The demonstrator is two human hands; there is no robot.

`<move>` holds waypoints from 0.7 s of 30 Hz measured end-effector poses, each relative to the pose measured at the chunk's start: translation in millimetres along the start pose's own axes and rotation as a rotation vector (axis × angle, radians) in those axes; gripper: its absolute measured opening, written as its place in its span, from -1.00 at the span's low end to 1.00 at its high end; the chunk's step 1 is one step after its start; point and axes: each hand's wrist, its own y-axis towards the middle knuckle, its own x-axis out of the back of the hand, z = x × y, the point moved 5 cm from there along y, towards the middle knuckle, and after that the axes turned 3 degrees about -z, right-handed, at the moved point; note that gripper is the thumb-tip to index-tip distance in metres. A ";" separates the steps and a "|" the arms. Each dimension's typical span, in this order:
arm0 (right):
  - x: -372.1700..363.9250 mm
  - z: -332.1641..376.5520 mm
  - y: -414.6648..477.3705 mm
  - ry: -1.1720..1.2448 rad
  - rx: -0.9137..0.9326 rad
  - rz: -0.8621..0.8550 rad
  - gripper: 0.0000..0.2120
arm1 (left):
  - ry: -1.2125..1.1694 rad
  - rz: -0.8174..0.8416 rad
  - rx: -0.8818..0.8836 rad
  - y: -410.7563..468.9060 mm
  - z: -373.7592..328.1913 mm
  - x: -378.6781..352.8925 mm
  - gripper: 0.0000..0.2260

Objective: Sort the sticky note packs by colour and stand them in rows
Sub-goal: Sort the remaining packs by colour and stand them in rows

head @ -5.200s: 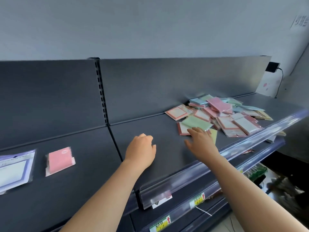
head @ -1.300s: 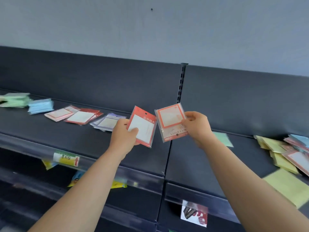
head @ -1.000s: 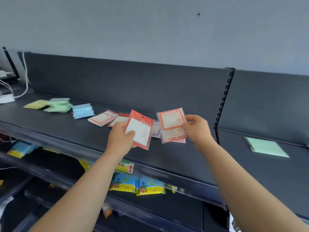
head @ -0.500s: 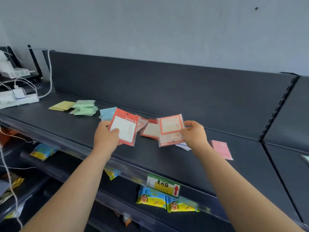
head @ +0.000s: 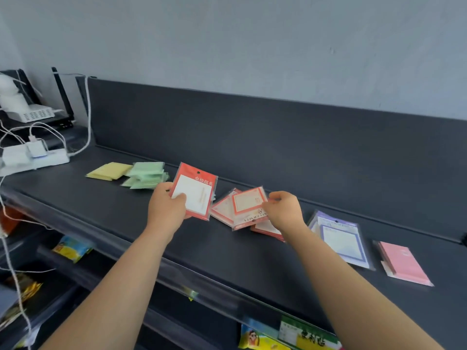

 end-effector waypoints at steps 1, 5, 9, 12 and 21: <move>-5.7 2.3 -0.4 -0.031 0.003 -0.020 -0.73 | 0.007 0.018 -0.001 8.0 1.0 1.3 -0.80; -25.4 10.7 -4.2 -0.170 0.029 -0.047 -0.80 | -0.002 0.103 -0.024 36.9 0.7 4.7 -0.80; -38.4 14.7 -10.9 -0.364 0.056 -0.048 -0.83 | -0.015 0.194 -0.045 51.5 1.1 0.7 -0.79; -37.3 19.1 -14.0 -0.334 0.113 -0.035 -0.80 | -0.042 0.270 -0.052 54.5 0.3 -10.0 -0.75; 5.4 30.7 -29.7 -0.018 0.156 -0.106 -0.82 | 0.121 0.527 -0.247 10.2 -27.2 -86.6 -0.75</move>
